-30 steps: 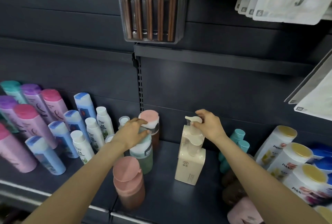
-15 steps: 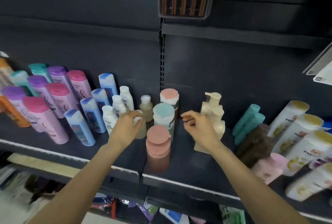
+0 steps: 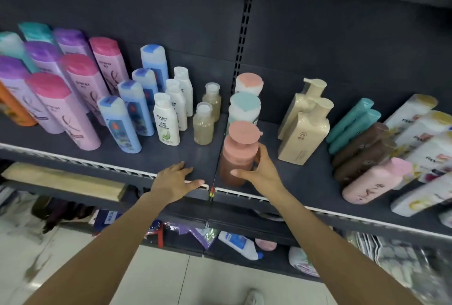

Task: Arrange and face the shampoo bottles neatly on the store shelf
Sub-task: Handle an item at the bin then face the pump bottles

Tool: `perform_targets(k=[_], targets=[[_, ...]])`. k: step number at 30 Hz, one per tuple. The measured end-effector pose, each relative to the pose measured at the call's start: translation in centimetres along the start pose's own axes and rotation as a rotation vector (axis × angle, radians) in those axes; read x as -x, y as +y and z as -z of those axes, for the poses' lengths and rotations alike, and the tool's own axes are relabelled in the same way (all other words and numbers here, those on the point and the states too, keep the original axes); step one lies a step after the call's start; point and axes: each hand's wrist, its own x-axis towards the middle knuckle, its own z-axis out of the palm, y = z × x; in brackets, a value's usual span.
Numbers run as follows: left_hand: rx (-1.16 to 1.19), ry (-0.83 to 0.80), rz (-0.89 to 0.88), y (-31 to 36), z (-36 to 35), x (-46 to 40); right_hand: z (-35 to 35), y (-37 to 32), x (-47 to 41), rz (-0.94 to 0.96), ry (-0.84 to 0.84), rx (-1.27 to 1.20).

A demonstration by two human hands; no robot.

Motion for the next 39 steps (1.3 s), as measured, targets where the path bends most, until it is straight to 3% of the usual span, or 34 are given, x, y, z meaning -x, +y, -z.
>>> perform_targets(k=[16,22,25,28,32,35,39], targets=[[-0.012,-0.014,0.013,0.2,0.3,0.1,-1.9,-0.1,-0.7,0.014,0.259,0.08],[0.117,0.011,0.048,0.3,0.8,-0.1,-1.4,-1.0,-0.9,-0.006,0.255,0.105],[0.311,0.034,0.071,0.6,1.2,-0.3,-0.8,-2.0,-0.5,0.011,0.256,0.1],[0.517,0.112,-0.008,1.7,2.3,0.1,-0.1,-3.5,0.0,0.037,0.228,0.127],[0.717,0.33,-0.245,4.7,5.4,1.8,0.6,-5.5,0.9,0.074,0.193,0.173],[0.977,0.282,-0.404,6.6,8.2,3.2,0.9,-6.9,1.6,0.117,0.205,0.18],[0.961,0.242,-0.476,7.9,10.5,4.6,1.0,-8.9,2.6,0.195,0.208,0.244]])
